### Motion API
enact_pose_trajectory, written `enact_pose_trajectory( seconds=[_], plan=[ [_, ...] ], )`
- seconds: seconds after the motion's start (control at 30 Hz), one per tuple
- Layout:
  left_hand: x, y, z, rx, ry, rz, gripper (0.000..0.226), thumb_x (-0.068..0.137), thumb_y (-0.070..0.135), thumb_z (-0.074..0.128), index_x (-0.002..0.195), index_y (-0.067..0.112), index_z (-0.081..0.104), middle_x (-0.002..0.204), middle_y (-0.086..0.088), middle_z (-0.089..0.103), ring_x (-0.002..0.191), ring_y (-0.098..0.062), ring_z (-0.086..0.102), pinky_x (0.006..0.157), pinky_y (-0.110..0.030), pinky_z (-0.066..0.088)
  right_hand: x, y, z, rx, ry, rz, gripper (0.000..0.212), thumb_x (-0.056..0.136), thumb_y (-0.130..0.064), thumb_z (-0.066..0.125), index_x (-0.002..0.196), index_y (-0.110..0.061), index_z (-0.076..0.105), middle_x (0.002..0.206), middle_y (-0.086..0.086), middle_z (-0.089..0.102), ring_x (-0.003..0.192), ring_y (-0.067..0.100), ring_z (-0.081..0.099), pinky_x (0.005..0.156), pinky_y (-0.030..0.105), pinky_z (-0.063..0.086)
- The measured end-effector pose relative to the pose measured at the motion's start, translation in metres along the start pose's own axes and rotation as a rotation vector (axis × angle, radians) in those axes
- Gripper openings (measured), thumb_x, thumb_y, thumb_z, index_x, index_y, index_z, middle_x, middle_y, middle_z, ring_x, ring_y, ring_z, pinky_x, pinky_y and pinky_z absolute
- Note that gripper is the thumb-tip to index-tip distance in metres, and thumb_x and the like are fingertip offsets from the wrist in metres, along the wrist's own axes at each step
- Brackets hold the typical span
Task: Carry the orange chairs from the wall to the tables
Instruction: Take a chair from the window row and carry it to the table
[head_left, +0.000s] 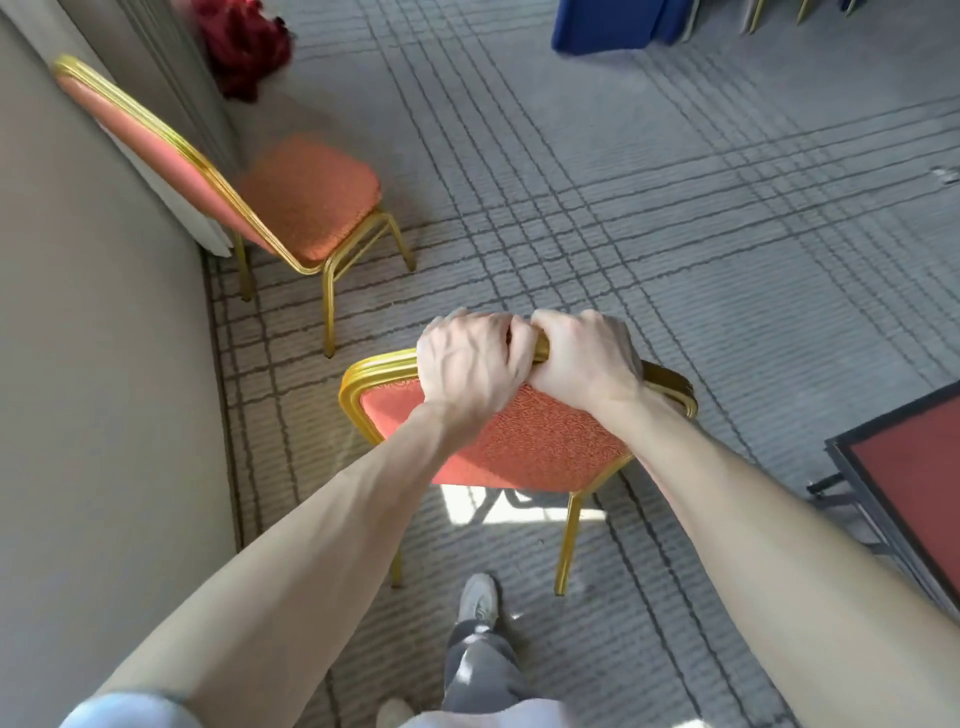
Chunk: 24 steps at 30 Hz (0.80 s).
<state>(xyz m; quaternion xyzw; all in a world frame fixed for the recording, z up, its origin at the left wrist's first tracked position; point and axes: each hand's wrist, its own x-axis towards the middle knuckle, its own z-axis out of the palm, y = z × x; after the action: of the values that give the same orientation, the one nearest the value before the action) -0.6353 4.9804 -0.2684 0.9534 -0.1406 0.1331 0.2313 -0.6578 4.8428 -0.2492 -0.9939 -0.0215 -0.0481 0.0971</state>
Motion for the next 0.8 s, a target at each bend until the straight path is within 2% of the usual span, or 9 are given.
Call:
enact_pose_trajectory(
  seconds=[0.1,0.23,0.4,0.5,0.57,0.67,0.8],
  plan=[
    [0.050,0.004,0.000,-0.016,0.003,-0.002,0.040,0.090,0.037,0.036,0.055,0.019,0.041,0.062,-0.006,0.065,0.067,-0.031,0.060,0.063,-0.034,0.036,0.047,0.014,-0.011,0.021,0.023,-0.003,0.023,0.082,-0.043,0.055,0.083,-0.020,0.060,0.077,0.013,0.070,0.076,0.041,0.066,0.060,0.037,0.043],
    [0.107,0.008,0.007,0.044,-0.137,-0.082,0.047,0.093,0.042,0.033,0.060,0.013,0.049,0.073,-0.012,0.066,0.073,-0.035,0.062,0.059,-0.034,0.029,0.097,0.029,-0.017,0.036,0.015,0.004,0.025,0.080,-0.044,0.056,0.088,-0.021,0.062,0.080,0.012,0.071,0.078,0.040,0.066,0.060,0.035,0.039],
    [0.166,0.005,0.011,-0.035,-0.250,-0.112,0.047,0.099,0.041,0.032,0.062,0.015,0.043,0.086,-0.015,0.066,0.088,-0.041,0.061,0.066,-0.037,0.037,0.146,0.046,-0.020,0.031,0.011,0.009,0.027,0.080,-0.045,0.058,0.092,-0.022,0.065,0.081,0.012,0.071,0.080,0.039,0.067,0.063,0.037,0.046],
    [0.198,0.001,0.020,-0.003,-0.188,-0.098,0.048,0.098,0.043,0.034,0.059,0.015,0.042,0.083,-0.016,0.067,0.084,-0.041,0.062,0.065,-0.037,0.038,0.181,0.057,-0.020,0.039,0.020,0.008,0.024,0.079,-0.042,0.059,0.091,-0.022,0.065,0.081,0.012,0.070,0.079,0.039,0.065,0.060,0.034,0.038],
    [0.224,-0.001,0.034,0.034,-0.124,-0.081,0.047,0.097,0.042,0.037,0.058,0.015,0.042,0.078,-0.013,0.067,0.079,-0.039,0.064,0.062,-0.036,0.039,0.212,0.066,-0.016,0.038,0.020,0.025,0.025,0.079,-0.043,0.059,0.091,-0.022,0.065,0.080,0.012,0.070,0.079,0.039,0.065,0.060,0.034,0.040],
    [0.270,-0.004,0.058,0.067,-0.067,-0.104,0.048,0.094,0.046,0.037,0.061,0.015,0.052,0.076,-0.015,0.069,0.075,-0.037,0.065,0.060,-0.033,0.034,0.262,0.083,-0.014,0.086,0.029,0.050,0.028,0.078,-0.047,0.058,0.087,-0.021,0.064,0.080,0.013,0.070,0.080,0.040,0.065,0.063,0.036,0.047],
    [0.335,-0.014,0.089,0.100,-0.068,-0.097,0.054,0.096,0.048,0.036,0.068,0.013,0.066,0.075,-0.014,0.070,0.075,-0.034,0.066,0.061,-0.032,0.031,0.331,0.107,-0.005,0.131,-0.020,0.092,0.033,0.077,-0.051,0.055,0.084,-0.020,0.064,0.082,0.014,0.070,0.081,0.039,0.065,0.062,0.035,0.045]
  ],
)
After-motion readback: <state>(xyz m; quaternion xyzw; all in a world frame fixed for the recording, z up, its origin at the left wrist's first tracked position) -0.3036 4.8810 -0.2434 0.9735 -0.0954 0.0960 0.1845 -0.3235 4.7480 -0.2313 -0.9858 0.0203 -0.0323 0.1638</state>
